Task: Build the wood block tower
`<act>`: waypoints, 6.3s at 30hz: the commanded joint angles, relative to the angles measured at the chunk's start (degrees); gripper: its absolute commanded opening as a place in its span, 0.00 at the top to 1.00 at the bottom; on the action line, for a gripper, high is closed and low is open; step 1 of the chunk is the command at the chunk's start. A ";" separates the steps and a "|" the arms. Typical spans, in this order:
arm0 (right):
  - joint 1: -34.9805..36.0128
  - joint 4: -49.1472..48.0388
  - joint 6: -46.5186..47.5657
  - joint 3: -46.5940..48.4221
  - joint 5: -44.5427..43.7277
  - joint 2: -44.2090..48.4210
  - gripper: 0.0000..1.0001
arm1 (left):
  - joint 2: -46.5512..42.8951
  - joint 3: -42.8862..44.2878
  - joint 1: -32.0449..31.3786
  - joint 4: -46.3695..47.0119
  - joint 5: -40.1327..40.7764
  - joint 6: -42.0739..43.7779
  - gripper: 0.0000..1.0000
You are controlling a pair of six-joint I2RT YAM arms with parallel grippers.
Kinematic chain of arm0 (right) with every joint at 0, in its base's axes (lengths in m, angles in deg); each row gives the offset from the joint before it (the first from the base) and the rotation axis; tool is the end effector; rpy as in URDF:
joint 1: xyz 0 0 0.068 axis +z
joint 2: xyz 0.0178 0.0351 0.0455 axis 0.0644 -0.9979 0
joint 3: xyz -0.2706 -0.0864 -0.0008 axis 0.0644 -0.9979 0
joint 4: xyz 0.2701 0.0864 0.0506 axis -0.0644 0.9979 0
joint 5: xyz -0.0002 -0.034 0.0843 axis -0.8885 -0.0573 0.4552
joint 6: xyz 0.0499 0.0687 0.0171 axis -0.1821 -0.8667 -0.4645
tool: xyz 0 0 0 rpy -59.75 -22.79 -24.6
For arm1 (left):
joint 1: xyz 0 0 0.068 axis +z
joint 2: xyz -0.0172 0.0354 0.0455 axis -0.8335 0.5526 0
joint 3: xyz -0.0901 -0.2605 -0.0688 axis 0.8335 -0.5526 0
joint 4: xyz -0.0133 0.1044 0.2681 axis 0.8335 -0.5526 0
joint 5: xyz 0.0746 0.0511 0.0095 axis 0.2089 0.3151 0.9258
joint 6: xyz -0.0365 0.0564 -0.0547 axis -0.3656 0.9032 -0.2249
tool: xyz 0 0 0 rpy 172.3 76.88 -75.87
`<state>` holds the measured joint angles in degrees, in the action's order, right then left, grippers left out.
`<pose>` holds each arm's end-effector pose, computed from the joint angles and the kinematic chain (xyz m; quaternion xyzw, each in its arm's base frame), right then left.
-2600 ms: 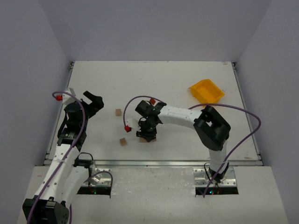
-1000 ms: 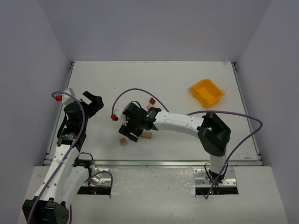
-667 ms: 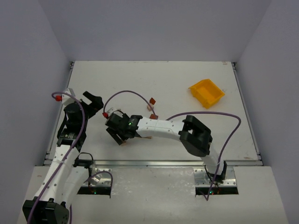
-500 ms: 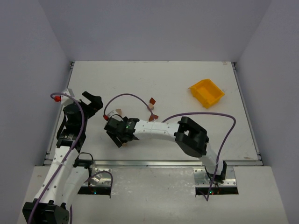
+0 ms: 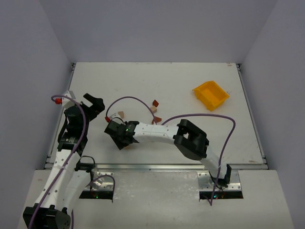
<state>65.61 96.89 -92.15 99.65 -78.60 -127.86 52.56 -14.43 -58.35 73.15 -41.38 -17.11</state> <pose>0.2094 0.4800 0.1171 -0.2397 0.9263 0.0840 0.2784 0.2245 0.0086 0.2739 -0.2773 0.7472 -0.1015 0.5954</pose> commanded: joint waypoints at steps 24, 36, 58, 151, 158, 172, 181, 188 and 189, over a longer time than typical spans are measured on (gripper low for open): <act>0.43 -12.24 33.15 -11.39 9.83 13.36 0.93 | -1.04 0.77 -0.13 0.66 0.97 -0.34 0.00; -9.71 -4.20 54.79 -15.75 35.67 21.74 0.95 | -0.52 0.92 -0.13 0.61 1.22 -0.08 0.00; -13.60 1.30 63.07 -9.45 30.00 14.61 0.95 | 1.09 1.37 -0.13 -0.31 4.61 -0.17 0.00; -15.29 -2.00 55.23 -9.82 29.98 9.26 0.90 | 3.07 1.30 -0.13 0.46 4.45 -0.25 0.00; -15.25 -1.07 55.27 -10.44 30.95 9.92 0.90 | 3.25 1.30 -0.13 0.59 4.33 -0.25 0.00; -15.07 -0.72 53.57 -9.91 30.52 10.19 0.70 | 3.73 1.31 -0.13 0.80 4.40 -0.25 0.00; -14.91 -0.46 53.03 -9.73 29.80 10.37 0.54 | 4.24 1.37 -0.13 0.80 4.76 -0.43 0.00; -14.90 -0.72 53.12 -9.91 28.57 10.63 0.43 | 4.08 1.39 -0.13 0.73 4.85 -0.43 0.00; -14.90 -0.72 53.12 -9.91 28.57 10.63 0.43 | 4.08 1.39 -0.13 0.73 4.77 -0.43 0.00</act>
<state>50.46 96.91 -38.89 87.87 -49.21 -118.11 56.84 -14.40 -58.35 71.44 -36.78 -17.13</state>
